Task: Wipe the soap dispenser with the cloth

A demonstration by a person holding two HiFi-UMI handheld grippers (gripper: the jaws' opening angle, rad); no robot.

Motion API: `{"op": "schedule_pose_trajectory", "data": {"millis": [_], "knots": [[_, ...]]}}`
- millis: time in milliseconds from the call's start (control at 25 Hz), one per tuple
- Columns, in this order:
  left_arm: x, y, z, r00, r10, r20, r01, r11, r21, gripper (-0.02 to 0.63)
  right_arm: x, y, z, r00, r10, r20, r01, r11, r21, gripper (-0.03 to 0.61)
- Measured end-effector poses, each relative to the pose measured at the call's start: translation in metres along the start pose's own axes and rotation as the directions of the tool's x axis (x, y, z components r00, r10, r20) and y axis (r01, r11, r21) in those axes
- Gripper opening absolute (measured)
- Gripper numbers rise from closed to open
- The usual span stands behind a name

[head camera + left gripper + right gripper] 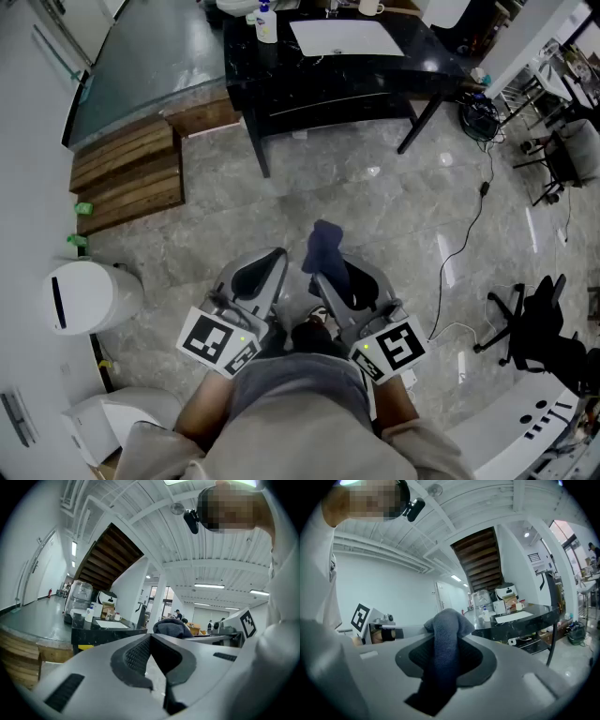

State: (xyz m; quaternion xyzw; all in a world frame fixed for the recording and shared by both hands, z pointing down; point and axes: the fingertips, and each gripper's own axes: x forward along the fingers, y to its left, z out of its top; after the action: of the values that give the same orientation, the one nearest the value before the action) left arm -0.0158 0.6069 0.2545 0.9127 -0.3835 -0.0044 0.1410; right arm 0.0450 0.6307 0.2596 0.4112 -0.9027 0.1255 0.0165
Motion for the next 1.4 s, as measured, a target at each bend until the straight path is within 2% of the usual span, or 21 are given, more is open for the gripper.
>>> {"op": "schedule_pose_trajectory", "data": {"millis": [280,480,840,1120,1400], "knots": [[0.01,-0.002,-0.005,1.0,0.018,-0.007,-0.018,1.0,0.01,0.003,-0.004,-0.011,-0.003,1.0,0.002,0.003,-0.002,1.0,0.006,0.112],[0.02,-0.006,-0.008,0.999,0.043,-0.016,-0.043,0.999,0.026,0.003,-0.014,-0.031,-0.001,1.0,0.014,0.022,-0.016,0.998,0.053,0.117],[0.032,0.005,-0.007,0.996,0.084,-0.022,-0.083,0.995,0.049,0.003,-0.013,-0.054,0.0,0.999,0.042,0.022,-0.043,0.998,0.05,0.12],[0.055,0.039,0.006,0.998,0.068,0.001,-0.068,0.996,0.054,0.003,0.021,-0.068,0.007,0.999,0.048,0.011,-0.048,0.998,0.033,0.12],[0.087,0.086,0.03,1.0,0.023,0.018,-0.024,0.999,0.026,0.003,0.078,-0.087,0.027,0.999,0.045,-0.006,-0.045,0.999,-0.007,0.12]]}}
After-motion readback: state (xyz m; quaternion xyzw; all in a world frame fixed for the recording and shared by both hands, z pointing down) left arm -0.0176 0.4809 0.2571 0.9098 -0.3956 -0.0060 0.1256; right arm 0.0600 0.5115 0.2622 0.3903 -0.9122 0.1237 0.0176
